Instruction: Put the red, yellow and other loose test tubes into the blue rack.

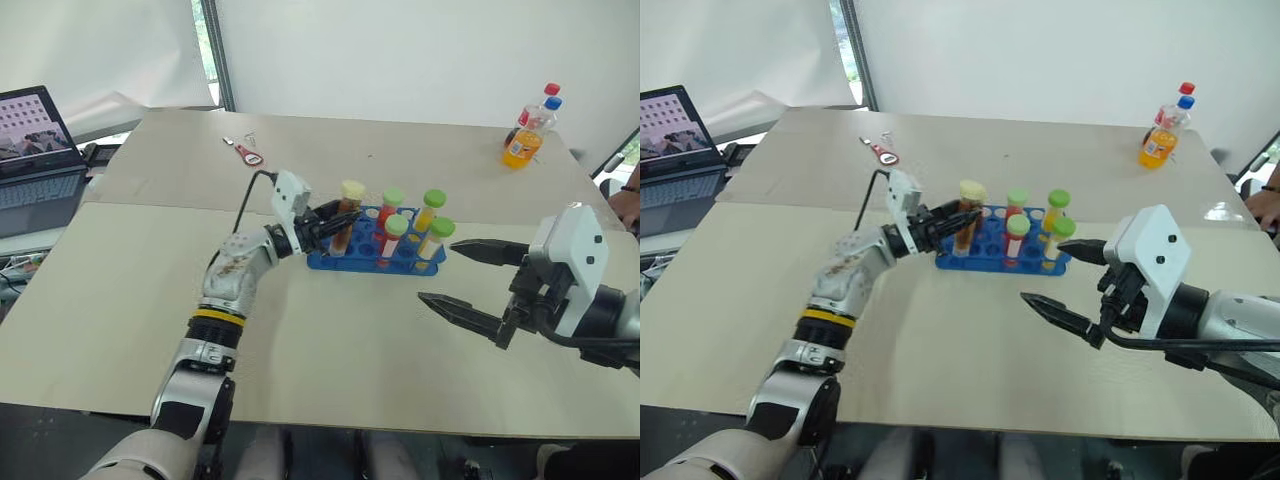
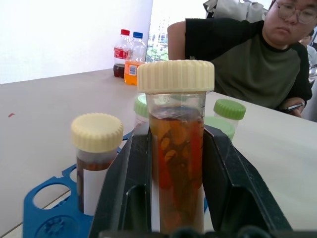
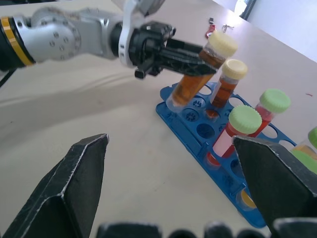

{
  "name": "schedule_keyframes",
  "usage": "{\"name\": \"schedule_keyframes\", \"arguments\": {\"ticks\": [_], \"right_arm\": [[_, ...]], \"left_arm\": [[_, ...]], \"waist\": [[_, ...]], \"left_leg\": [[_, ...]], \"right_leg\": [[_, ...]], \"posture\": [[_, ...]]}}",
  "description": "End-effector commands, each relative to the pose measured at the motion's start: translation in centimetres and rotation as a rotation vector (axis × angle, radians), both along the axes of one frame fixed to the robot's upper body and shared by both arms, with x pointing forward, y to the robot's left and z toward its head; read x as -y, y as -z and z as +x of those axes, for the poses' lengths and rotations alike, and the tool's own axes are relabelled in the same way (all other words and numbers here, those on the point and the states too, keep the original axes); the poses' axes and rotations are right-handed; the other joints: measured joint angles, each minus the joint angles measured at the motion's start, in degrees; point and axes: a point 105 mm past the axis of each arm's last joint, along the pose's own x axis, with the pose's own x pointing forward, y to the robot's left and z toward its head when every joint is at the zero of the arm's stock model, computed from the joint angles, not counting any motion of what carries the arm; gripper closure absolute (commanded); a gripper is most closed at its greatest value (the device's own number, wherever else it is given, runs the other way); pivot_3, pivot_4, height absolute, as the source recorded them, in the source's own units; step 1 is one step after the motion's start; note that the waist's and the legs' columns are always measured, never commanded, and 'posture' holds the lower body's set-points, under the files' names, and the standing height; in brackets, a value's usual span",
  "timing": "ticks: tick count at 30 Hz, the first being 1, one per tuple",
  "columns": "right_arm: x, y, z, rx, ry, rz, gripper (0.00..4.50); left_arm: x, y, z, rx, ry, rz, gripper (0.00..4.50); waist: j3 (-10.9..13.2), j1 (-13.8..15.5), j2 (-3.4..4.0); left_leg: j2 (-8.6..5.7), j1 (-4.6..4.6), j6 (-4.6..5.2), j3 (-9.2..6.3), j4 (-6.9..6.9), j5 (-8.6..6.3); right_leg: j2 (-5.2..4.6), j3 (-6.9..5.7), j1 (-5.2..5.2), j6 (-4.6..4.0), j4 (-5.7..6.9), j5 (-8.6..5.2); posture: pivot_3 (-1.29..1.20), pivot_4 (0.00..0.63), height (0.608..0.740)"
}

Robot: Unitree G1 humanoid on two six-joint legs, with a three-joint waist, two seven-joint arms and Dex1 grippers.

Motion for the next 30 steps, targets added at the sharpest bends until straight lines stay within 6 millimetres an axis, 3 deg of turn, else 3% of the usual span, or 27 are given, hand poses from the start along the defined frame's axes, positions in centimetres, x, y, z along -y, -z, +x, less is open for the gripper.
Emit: {"name": "schedule_keyframes", "arguments": {"ticks": [1, 11, 30], "right_arm": [[0.1, -1.1, -0.3, 0.044, 0.03, -0.003, 0.04], [0.9, -1.2, -0.6, 0.024, 0.087, -0.013, 0.04], [1.6, -2.0, 0.1, 0.025, 0.12, 0.026, 0.04]], "left_arm": [[1.0, -1.4, 0.5, 0.101, -0.007, -0.013, 3.6], [2.0, -0.9, 1.3, 0.147, -0.058, -0.012, 3.61], [0.6, 0.3, 0.4, 0.129, -0.075, 0.044, 3.61]], "waist": [[0.0, 0.0, 0.0], [0.0, 0.0, -0.01], [0.0, 0.0, 0.0]], "left_leg": [[0.0, 0.0, 0.0, 0.0, 0.0, 0.0], [0.01, -0.02, 0.02, -0.12, 0.0, -0.01], [0.04, 0.0, 0.02, -0.15, 0.0, -0.01]], "right_leg": [[0.0, 0.0, 0.0, 0.0, 0.0, 0.0], [0.0, 0.0, 0.01, 0.02, -0.02, 0.01], [0.02, 0.0, 0.02, 0.02, -0.01, 0.01]], "posture": [[0.0, 0.15, 0.74], [0.0, 0.15, 0.74], [0.0, 0.15, 0.74]]}}
